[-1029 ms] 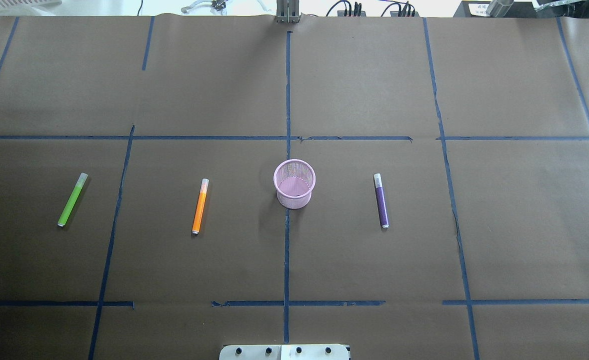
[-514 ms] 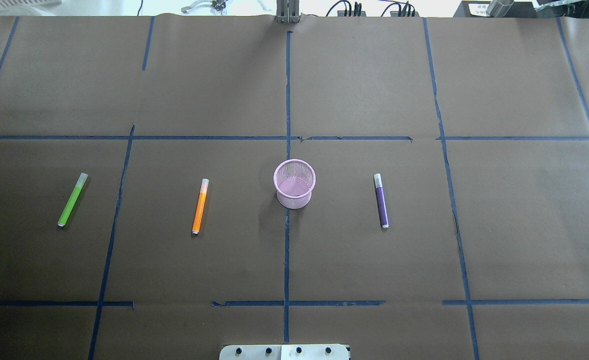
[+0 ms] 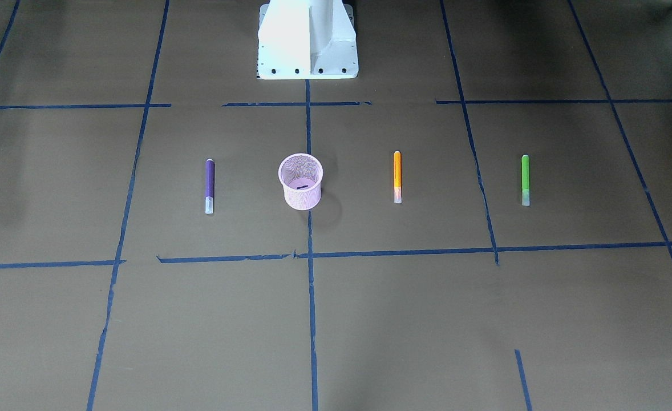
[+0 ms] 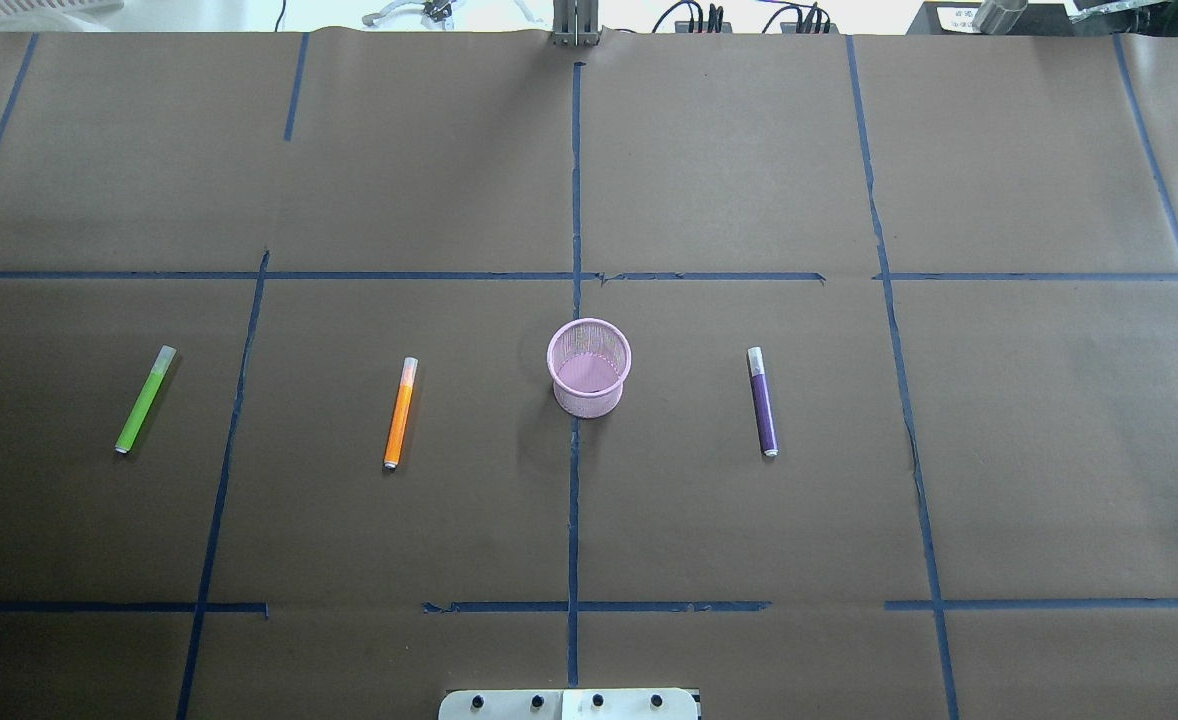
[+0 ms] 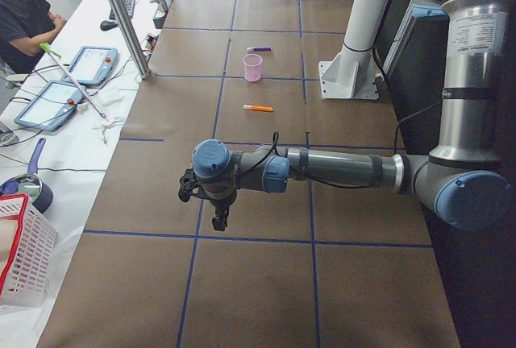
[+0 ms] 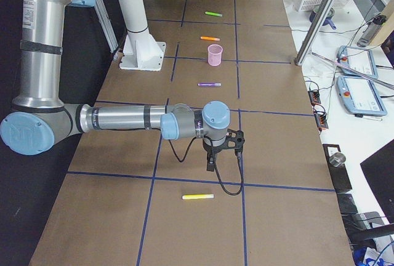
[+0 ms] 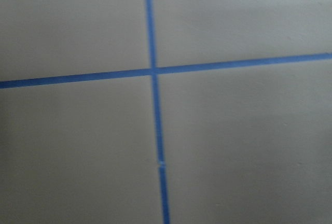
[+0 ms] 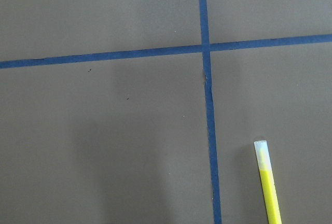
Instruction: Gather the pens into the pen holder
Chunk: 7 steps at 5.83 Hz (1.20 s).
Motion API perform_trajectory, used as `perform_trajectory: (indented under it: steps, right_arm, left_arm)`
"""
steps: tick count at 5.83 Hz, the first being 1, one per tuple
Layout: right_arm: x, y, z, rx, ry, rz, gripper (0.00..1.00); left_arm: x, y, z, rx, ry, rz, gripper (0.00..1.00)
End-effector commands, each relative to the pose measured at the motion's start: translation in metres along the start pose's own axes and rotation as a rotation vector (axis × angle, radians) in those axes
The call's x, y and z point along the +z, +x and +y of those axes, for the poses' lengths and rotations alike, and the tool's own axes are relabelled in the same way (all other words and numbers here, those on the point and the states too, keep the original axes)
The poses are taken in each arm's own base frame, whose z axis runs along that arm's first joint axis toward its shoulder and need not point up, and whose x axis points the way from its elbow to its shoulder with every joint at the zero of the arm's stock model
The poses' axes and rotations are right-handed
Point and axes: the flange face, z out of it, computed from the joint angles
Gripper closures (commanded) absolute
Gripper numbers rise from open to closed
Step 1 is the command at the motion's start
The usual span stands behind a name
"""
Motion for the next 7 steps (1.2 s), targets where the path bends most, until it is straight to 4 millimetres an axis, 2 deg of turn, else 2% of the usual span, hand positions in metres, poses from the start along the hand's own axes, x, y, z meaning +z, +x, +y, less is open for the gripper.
perform_trajectory:
  steps: [1,2,3,4,5,6,7]
  right_arm:
    - [0.009,-0.014,-0.001,-0.032,-0.019,-0.001,0.0]
    - [0.014,-0.016,0.0,-0.038,-0.03,0.004,0.0]
    - [0.016,-0.018,0.0,-0.054,-0.018,-0.002,0.0]
    - [0.019,-0.014,0.002,-0.057,-0.02,-0.002,0.0]
    - [0.02,-0.013,0.003,-0.052,-0.023,-0.004,0.0]
    - [0.02,-0.012,0.003,-0.049,-0.025,-0.003,0.0]
    - [0.021,-0.011,0.004,-0.049,-0.025,-0.003,0.0]
  left_arm:
    - [0.036,0.087,-0.038,0.116,-0.065,0.024,0.0]
    - [0.06,0.138,-0.056,0.121,-0.099,0.023,0.0]
    - [0.085,0.171,-0.064,0.176,-0.141,0.031,0.0]
    - [0.116,0.203,-0.058,0.225,-0.197,0.024,0.01]
    - [0.145,0.227,-0.056,0.286,-0.218,-0.073,0.0]
    - [0.157,0.23,-0.062,0.291,-0.23,-0.088,0.01]
    - [0.179,0.235,-0.071,0.282,-0.271,-0.095,0.06]
